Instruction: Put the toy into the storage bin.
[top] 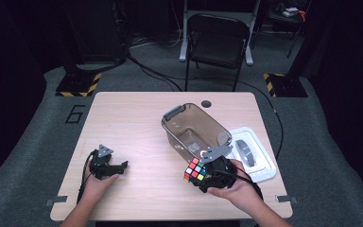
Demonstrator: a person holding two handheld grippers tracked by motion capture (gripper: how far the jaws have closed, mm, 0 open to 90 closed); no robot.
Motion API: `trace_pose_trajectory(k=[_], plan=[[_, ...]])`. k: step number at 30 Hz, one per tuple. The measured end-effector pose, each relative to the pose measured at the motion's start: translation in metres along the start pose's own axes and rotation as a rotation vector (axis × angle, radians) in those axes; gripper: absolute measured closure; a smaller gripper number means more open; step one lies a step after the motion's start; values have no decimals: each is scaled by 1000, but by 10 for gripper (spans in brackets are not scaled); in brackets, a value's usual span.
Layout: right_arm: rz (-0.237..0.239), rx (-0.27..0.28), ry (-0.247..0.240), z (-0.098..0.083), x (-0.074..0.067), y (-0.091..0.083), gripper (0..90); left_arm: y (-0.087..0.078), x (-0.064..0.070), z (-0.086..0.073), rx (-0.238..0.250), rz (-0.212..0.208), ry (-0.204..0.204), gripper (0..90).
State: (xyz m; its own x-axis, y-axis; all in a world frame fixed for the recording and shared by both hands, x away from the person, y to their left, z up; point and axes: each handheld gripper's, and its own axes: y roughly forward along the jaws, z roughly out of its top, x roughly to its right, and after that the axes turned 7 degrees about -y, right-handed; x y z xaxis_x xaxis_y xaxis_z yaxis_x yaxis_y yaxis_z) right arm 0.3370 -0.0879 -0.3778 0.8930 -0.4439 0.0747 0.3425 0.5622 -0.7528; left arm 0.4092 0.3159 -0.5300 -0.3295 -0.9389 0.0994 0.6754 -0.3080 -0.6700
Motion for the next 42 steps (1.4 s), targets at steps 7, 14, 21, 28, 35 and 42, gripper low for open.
trace_pose_trajectory(k=[7, 14, 21, 28, 35, 42], plan=[[-9, 3, 10, 10, 7, -3, 337, 0, 0, 0, 0, 0, 0, 137], [-19, 5, 27, 16, 18, -6, 337, 0, 0, 0, 0, 0, 0, 137], [-37, 8, 31, 23, 28, -10, 337, 0, 0, 0, 0, 0, 0, 137], [-67, 14, 44, 32, 42, -11, 337, 0, 0, 0, 0, 0, 0, 137], [-94, 25, 65, 42, 57, -11, 337, 0, 0, 0, 0, 0, 0, 137], [-125, 31, 66, 52, 69, -13, 337, 0, 0, 0, 0, 0, 0, 137]])
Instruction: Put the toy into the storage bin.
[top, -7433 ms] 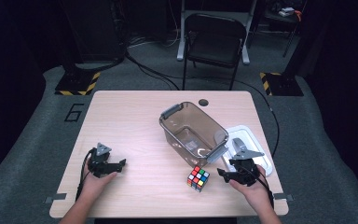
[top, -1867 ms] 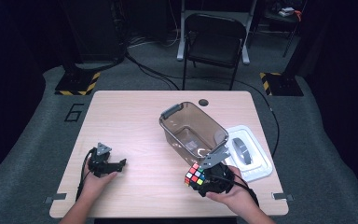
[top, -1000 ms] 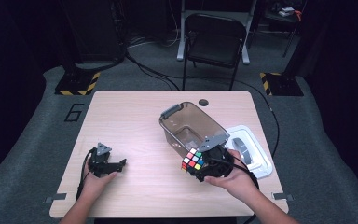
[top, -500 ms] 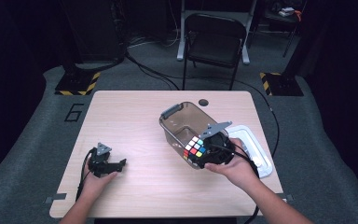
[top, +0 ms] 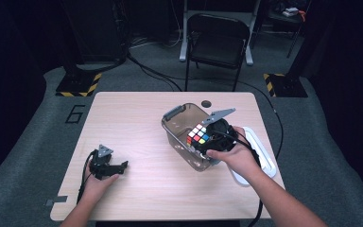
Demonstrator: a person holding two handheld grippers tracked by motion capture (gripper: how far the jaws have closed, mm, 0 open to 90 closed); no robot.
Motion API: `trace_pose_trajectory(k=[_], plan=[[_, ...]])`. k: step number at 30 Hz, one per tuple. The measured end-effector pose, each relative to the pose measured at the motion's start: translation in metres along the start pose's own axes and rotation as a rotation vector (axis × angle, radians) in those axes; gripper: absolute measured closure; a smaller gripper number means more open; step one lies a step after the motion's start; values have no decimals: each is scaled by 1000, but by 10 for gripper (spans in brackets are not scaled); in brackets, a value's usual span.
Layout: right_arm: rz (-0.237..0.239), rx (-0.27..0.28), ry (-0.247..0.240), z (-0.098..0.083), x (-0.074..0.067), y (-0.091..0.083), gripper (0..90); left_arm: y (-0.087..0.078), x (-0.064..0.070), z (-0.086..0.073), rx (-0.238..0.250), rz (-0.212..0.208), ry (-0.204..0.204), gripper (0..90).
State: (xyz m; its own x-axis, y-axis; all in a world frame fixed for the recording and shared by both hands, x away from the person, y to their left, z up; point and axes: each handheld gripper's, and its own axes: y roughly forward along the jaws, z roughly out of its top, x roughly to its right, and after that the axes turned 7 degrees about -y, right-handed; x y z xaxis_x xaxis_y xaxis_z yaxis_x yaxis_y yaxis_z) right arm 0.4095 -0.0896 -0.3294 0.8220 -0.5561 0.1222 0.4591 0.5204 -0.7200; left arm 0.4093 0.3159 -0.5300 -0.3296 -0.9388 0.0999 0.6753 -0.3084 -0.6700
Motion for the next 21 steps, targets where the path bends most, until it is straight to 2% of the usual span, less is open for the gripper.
trace_pose_trajectory(k=[10, 17, 21], plan=[[-26, 14, 30, 13, 17, 3, 337, 0, 0, 0, 0, 0, 0, 137], [-53, 15, 56, 22, 28, 10, 337, 0, 0, 0, 0, -1, 0, 137], [-67, 20, 54, 26, 35, 17, 337, 0, 0, 0, 0, -1, 1, 137]])
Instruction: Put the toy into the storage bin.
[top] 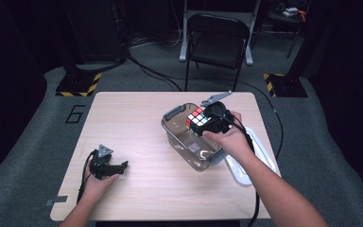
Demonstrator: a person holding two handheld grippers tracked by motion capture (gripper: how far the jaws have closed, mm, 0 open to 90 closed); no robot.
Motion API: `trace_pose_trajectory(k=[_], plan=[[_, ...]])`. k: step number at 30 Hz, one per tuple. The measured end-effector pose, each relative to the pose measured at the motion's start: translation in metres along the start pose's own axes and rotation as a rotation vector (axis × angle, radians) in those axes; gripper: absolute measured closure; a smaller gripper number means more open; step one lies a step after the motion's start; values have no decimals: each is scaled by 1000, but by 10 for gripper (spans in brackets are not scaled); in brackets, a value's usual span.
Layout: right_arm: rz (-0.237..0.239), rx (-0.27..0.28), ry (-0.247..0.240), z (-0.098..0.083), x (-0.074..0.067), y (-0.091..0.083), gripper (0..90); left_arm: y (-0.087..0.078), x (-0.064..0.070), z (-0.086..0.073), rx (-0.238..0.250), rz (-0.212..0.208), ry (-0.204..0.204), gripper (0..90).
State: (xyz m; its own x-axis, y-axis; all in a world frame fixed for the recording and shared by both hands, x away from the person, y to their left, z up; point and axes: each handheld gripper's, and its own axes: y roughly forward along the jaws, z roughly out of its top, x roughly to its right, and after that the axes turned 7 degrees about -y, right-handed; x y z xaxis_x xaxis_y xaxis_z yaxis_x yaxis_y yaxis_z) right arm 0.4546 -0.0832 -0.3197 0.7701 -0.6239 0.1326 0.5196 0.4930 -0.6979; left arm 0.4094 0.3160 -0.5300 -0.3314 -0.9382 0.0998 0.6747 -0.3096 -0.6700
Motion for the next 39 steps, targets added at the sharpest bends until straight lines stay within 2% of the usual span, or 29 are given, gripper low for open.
trace_pose_trajectory(k=[7, 17, 29, 35, 39], plan=[[-18, -23, 25, 4, 6, 15, 337, 0, 0, 0, -1, -1, 3, 137], [-55, -38, 18, 11, 10, 42, 337, 0, 0, 0, 0, -1, 2, 137], [-49, -56, 29, 16, 8, 68, 337, 0, 0, 0, -2, -3, 4, 137], [-43, -65, 57, 15, 7, 82, 337, 0, 0, 0, -5, -6, 7, 137], [-39, -72, 47, 15, 9, 90, 337, 0, 0, 0, -5, -4, 7, 137]])
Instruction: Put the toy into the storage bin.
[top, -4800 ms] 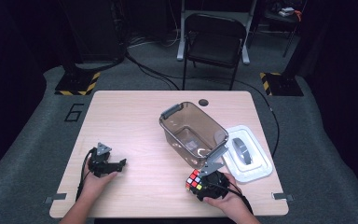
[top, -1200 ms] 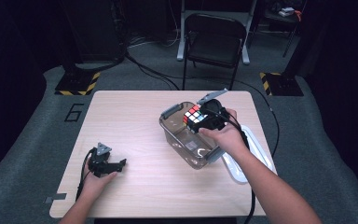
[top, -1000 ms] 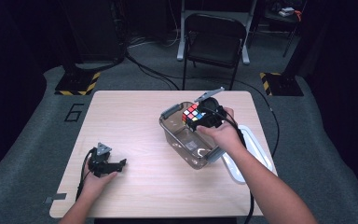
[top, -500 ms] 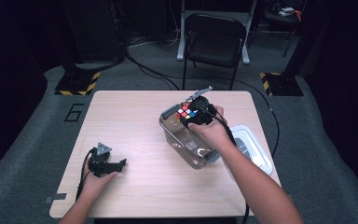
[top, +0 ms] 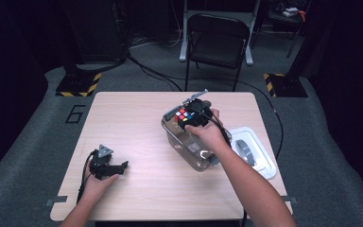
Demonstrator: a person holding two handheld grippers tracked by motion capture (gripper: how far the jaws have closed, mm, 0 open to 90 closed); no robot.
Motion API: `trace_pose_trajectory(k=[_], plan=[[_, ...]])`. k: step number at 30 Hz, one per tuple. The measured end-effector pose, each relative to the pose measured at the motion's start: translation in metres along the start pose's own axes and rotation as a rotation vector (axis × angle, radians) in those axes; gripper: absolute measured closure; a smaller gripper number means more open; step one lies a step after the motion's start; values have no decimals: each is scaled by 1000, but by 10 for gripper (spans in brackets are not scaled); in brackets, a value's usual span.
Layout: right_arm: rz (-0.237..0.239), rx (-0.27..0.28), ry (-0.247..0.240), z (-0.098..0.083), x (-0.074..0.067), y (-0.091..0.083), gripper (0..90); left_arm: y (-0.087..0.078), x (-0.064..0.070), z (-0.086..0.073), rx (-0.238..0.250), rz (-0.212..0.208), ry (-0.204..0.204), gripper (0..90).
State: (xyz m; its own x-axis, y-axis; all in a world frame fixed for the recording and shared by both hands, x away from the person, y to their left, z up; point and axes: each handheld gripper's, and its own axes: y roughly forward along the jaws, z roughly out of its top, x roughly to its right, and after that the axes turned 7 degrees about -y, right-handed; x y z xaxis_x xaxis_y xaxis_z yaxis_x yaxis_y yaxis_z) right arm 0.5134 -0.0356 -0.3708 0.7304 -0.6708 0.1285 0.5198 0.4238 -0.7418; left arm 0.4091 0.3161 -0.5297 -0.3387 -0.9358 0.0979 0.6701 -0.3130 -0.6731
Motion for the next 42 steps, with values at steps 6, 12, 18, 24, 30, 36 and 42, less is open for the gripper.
trace_pose_trajectory(k=[6, 12, 18, 24, 30, 36, 42], plan=[[3, -14, 2, 0, -1, 11, 337, -1, 0, 0, -7, -3, 6, 137], [5, -29, -7, 0, -2, 21, 337, 0, 0, -1, 0, -2, 5, 137], [7, -45, 1, 0, -2, 29, 337, 0, 0, -1, 2, -3, 6, 137], [7, -42, 1, -1, -1, 35, 337, 0, 0, -1, 2, -3, 6, 137], [0, -54, -1, -1, -1, 41, 337, 0, 0, -1, 2, -3, 5, 137], [8, -77, -7, -3, -2, 50, 337, 0, 0, -1, 1, -5, 7, 137], [9, -88, -4, -3, -3, 57, 337, 0, 0, -1, 1, -5, 7, 137]])
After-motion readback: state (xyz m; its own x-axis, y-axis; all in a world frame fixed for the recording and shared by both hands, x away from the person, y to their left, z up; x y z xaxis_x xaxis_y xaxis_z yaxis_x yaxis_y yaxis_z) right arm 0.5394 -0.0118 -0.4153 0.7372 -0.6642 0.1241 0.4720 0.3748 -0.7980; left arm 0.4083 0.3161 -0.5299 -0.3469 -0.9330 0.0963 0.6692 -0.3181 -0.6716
